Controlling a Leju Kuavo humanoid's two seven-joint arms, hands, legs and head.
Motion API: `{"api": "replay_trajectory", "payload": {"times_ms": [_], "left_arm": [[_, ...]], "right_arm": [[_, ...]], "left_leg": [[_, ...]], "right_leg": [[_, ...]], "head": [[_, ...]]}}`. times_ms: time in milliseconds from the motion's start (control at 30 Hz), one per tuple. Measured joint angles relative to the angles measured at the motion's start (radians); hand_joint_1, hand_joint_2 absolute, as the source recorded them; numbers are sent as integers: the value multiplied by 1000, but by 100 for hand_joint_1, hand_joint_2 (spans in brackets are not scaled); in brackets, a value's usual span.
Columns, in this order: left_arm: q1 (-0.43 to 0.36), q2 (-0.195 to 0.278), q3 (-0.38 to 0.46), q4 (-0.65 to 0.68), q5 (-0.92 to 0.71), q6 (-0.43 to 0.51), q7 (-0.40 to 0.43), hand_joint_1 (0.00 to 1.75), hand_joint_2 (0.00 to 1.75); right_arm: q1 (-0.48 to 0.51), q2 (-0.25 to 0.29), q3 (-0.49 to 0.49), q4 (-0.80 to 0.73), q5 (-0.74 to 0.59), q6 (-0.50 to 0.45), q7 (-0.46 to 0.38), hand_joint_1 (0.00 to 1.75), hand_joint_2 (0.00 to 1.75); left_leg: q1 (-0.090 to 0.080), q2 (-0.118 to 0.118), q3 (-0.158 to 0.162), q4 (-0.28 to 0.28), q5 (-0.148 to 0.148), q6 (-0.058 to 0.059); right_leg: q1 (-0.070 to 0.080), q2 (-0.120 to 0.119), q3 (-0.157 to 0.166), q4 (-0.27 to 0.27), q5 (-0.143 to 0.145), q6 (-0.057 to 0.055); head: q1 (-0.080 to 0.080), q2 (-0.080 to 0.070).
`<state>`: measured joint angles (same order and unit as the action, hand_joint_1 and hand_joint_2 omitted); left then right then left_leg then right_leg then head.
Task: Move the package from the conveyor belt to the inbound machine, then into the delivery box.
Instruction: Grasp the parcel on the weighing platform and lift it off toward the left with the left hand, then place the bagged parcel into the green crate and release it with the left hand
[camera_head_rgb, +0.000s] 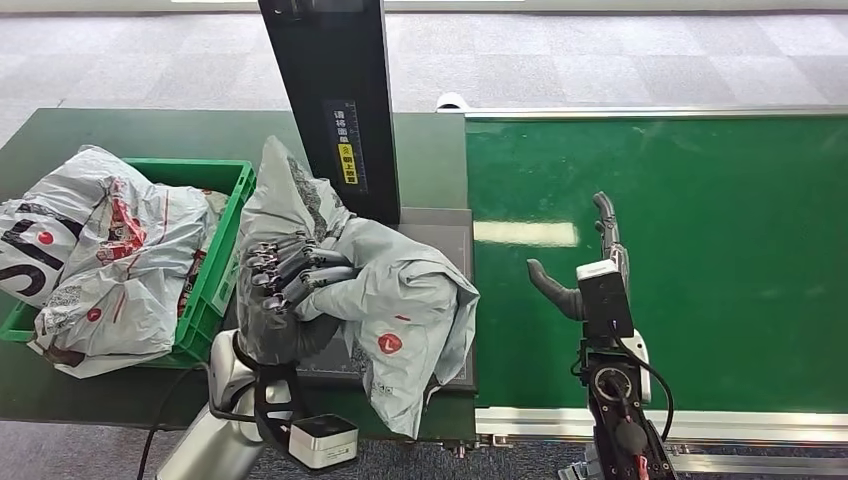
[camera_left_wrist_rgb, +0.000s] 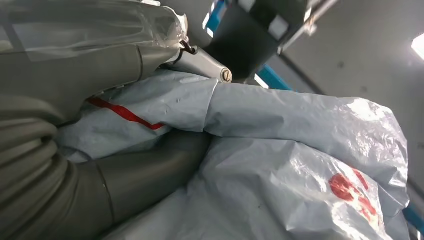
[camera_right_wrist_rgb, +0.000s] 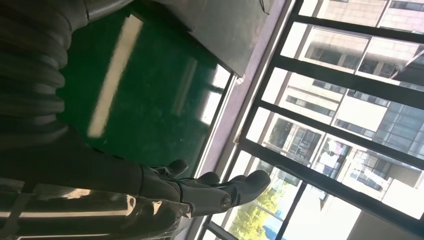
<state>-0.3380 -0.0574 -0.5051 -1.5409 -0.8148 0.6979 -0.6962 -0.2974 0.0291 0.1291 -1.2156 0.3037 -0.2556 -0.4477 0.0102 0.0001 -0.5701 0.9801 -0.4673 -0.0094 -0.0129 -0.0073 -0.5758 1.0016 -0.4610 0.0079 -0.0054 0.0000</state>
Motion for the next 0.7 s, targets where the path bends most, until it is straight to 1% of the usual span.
{"api": "replay_trajectory", "payload": {"times_ms": [167,300,433,600,700], "left_arm": [[30,-29,48,-112,-70,1,0,175,175],[37,-57,116,-220,-181,1,0,175,175],[19,-87,249,-252,-297,2,0,175,175],[-24,-115,452,-222,-294,1,0,175,175],[-45,-125,546,-196,-304,1,0,175,175]], "right_arm": [[-10,-4,13,20,-13,-8,-14,0,175],[-11,-7,23,32,-21,-17,-20,0,175],[-7,-8,33,39,-23,-32,-24,0,175],[0,-8,37,39,-14,-40,-14,0,175],[-1,-8,40,39,-12,-39,-8,0,175]], "left_leg": [[0,0,0,0,0,0],[0,0,0,0,0,0],[0,0,0,0,0,0],[0,1,1,0,0,0],[0,1,1,0,0,0]], "right_leg": [[0,0,0,0,0,0],[0,0,0,0,0,0],[0,0,0,0,0,0],[0,0,0,0,0,-1],[0,0,0,0,0,-1]], "head": [[0,0],[0,0],[0,0],[0,0],[0,0]]}}
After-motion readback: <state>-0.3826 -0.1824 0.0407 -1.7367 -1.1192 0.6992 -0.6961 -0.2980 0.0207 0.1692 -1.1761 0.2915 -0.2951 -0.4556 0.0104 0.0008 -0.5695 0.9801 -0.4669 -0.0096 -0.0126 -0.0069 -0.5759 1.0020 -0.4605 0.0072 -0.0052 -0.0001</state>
